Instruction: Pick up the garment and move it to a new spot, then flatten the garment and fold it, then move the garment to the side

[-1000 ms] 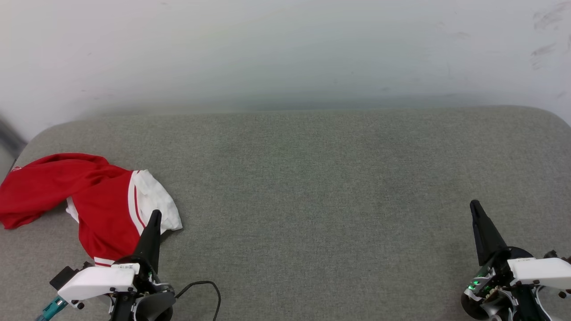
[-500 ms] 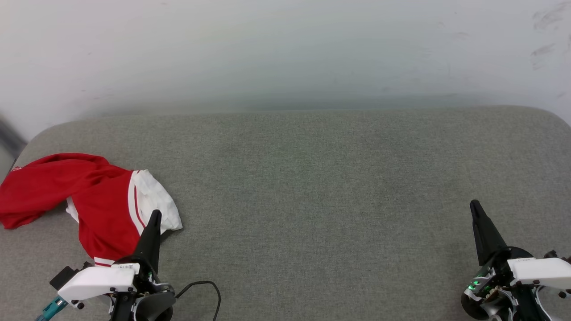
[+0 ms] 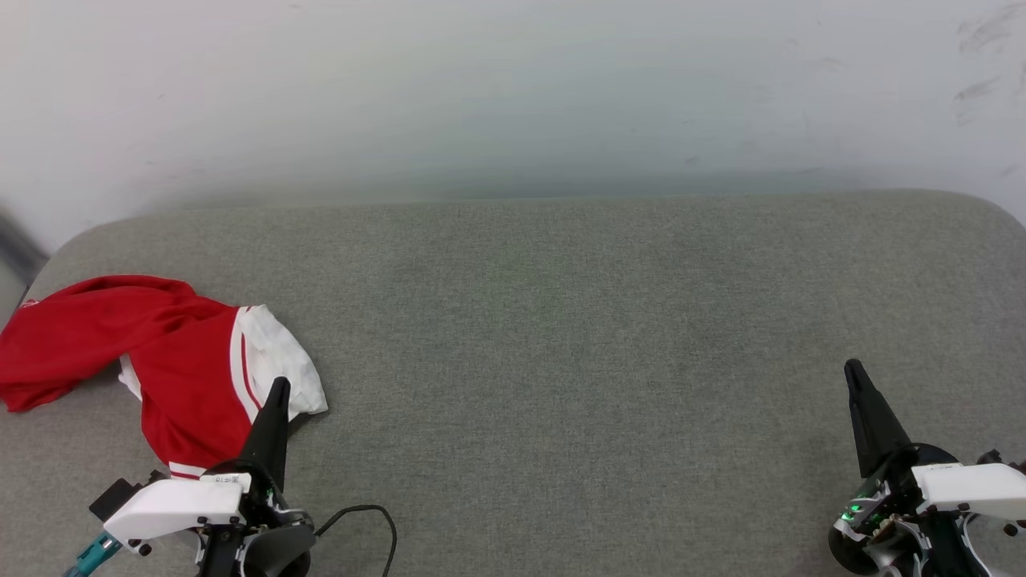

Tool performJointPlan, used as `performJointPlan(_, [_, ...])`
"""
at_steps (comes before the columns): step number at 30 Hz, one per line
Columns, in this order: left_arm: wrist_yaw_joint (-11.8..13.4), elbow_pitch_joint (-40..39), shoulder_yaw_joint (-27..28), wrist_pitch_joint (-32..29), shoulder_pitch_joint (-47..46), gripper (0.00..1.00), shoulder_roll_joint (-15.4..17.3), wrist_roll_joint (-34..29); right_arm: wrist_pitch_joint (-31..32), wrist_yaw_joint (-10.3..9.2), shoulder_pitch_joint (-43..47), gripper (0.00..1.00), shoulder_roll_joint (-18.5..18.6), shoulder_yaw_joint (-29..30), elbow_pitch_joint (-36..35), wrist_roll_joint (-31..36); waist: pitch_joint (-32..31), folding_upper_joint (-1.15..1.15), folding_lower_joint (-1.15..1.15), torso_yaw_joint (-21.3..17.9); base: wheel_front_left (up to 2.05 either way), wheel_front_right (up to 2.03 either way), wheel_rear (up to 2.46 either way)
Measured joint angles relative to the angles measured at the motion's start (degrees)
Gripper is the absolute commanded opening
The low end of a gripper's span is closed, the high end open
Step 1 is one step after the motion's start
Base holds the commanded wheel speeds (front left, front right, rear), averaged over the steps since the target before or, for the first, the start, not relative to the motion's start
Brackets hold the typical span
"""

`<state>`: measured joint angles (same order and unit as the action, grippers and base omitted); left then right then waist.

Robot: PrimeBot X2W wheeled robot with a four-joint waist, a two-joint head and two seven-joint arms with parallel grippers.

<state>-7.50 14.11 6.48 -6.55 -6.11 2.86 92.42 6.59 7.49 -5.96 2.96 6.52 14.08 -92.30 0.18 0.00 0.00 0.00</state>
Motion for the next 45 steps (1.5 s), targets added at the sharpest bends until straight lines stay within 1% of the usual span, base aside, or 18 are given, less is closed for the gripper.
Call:
performJointPlan(38, [0.0, 0.0, 0.0, 0.0, 0.0, 0.0, 0.0, 0.0, 0.0, 0.0, 0.0, 0.0, 0.0, 0.0, 0.0, 0.0, 0.0, 0.0, 0.0, 0.0, 0.0, 0.0, 0.0])
performJointPlan(39, [0.0, 0.1, 0.0, 0.0, 0.0, 1.0, 0.0, 0.0, 0.0, 0.0, 0.0, 1.0, 0.0, 0.0, 0.1, 0.0, 0.0, 0.0, 0.0, 0.0, 0.0, 0.0, 0.0])
performJointPlan(45, [0.0, 2.4, -0.6, 0.6, 2.3, 1.0, -0.3, 0.0, -0.6, 0.0, 2.6, 1.0, 0.0, -0.1, 2.1, 0.2, 0.0, 0.0, 0.0, 0.0, 0.0, 0.0, 0.0])
